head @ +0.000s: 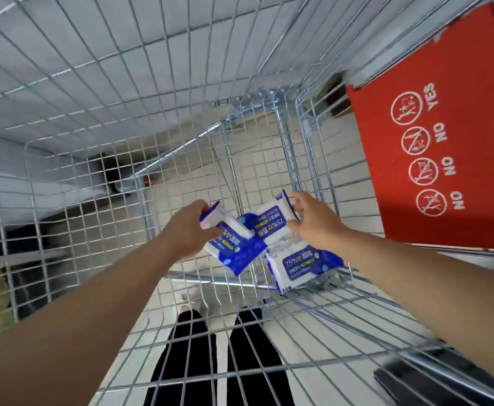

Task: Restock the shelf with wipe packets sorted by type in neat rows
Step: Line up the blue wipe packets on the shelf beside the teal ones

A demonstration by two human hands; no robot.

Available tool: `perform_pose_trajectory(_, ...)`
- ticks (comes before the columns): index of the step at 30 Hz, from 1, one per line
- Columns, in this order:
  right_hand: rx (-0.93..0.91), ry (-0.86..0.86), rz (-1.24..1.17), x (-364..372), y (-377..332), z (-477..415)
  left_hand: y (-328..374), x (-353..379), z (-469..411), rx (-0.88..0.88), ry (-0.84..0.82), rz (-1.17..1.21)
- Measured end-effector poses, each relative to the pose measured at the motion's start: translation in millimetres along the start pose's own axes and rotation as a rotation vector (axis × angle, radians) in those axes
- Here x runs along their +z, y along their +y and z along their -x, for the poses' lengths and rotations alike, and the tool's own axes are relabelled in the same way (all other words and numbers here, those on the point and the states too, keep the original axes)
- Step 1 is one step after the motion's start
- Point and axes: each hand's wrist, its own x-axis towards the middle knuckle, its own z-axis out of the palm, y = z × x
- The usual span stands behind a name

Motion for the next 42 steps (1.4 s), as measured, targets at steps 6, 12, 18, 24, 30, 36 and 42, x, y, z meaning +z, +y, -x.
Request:
perform_pose_trajectory(6, -0.05, 0.005, -0.108, 4, -18, -12, 10, -28, 1, 0.087, -0.087, 0.073)
perform_pose_trajectory(12, -0.055, -0.066, -0.521, -6, -38, -17, 28, -21, -16, 0.065, -0.036, 0.213)
perform_pose_trajectory(18, -0.022, -0.076, -0.529, -7, -21, -11, 20, -3, -22, 0.094, -0.053, 0.12)
perform_pose_trajectory(24, -0.265, -0.19, 0.504, -1, 30, 14, 9, -8, -10, -0.002, -0.021, 0.362)
perform_pose_trajectory(30, -0.273, -0.12, 0.526, -1, 31, 11, -4, -8, -2, -0.073, -0.031, 0.453)
perform_pose_trajectory(36, -0.184, -0.165, 0.436, 2, 24, 11, -6, -20, 4, -0.132, 0.057, 0.596)
perform_pose_trajectory(42, -0.198, 0.048, 0.226, -26, -29, 25, 7, -52, 25, 0.007, 0.19, 0.592)
